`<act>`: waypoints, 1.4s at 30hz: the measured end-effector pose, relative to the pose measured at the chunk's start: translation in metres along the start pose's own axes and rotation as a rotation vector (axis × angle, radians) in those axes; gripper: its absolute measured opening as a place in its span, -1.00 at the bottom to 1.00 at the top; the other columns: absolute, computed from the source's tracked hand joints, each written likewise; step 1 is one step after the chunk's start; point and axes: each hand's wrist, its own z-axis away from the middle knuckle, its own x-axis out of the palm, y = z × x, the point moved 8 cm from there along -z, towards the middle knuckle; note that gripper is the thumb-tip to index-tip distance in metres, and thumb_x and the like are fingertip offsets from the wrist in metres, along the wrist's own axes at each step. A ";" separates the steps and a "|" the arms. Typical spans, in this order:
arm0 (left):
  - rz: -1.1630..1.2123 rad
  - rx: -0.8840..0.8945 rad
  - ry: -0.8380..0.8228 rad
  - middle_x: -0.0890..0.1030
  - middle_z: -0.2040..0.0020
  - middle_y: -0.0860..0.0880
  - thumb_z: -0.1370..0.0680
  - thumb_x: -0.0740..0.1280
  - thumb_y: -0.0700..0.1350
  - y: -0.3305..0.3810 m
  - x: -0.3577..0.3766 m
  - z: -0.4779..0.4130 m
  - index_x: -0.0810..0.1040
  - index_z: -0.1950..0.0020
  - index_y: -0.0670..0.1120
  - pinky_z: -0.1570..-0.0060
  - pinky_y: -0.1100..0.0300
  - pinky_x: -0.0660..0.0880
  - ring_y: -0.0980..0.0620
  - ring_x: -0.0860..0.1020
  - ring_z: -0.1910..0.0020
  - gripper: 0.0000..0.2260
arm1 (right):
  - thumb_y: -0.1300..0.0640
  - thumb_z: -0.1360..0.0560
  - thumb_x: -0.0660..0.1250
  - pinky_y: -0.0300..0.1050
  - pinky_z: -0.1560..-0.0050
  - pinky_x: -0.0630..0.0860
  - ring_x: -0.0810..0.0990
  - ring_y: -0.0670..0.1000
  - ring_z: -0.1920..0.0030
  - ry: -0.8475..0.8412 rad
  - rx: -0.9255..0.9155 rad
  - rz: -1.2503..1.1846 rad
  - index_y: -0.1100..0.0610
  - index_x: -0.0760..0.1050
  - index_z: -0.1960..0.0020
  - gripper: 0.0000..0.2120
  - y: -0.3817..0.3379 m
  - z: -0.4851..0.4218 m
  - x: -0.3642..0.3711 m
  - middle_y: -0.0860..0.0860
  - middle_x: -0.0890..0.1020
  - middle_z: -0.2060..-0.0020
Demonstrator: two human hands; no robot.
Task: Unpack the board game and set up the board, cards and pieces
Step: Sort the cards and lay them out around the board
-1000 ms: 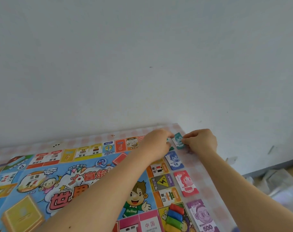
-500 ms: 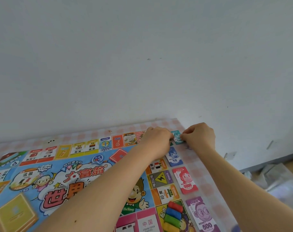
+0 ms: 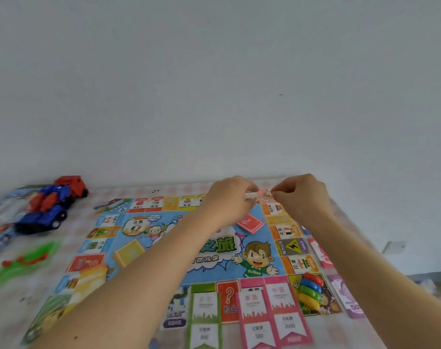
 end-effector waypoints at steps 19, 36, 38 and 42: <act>0.142 -0.447 0.161 0.61 -0.14 0.04 -0.57 0.30 -0.11 -0.181 -0.102 0.217 0.58 -0.19 -0.04 0.00 0.27 0.41 0.13 0.52 0.02 -0.79 | 0.21 -0.44 0.33 -0.08 0.12 0.63 0.66 0.06 0.23 -0.546 -0.258 0.173 0.19 0.67 0.11 -0.86 -0.177 0.157 0.169 0.11 0.69 0.25; 0.341 -0.463 0.257 0.62 -0.14 -0.01 -0.57 0.27 -0.17 -0.207 -0.100 0.249 0.57 -0.21 -0.06 0.06 0.28 0.46 0.15 0.50 0.14 -0.77 | 0.07 -0.25 0.59 -0.13 0.14 0.50 0.49 -0.09 0.17 -0.499 -0.098 0.271 -0.02 0.44 -0.23 -0.39 -0.182 0.185 0.211 -0.04 0.57 -0.13; 0.339 -0.457 0.256 0.62 -0.14 -0.01 -0.58 0.27 -0.16 -0.208 -0.099 0.250 0.57 -0.21 -0.07 0.05 0.27 0.47 0.15 0.50 0.13 -0.77 | 0.13 -0.24 0.59 -0.17 0.23 0.47 0.46 -0.15 0.28 -0.496 -0.079 0.212 -0.03 0.50 -0.16 -0.46 -0.180 0.184 0.210 -0.04 0.59 -0.03; 0.354 -0.459 0.266 0.62 -0.13 -0.02 -0.58 0.26 -0.17 -0.208 -0.100 0.250 0.57 -0.21 -0.08 -0.01 0.23 0.52 0.13 0.51 0.14 -0.77 | 0.13 -0.25 0.56 -0.10 0.16 0.60 0.60 -0.07 0.20 -0.485 -0.056 0.173 -0.02 0.58 -0.03 -0.62 -0.177 0.181 0.208 -0.03 0.64 0.08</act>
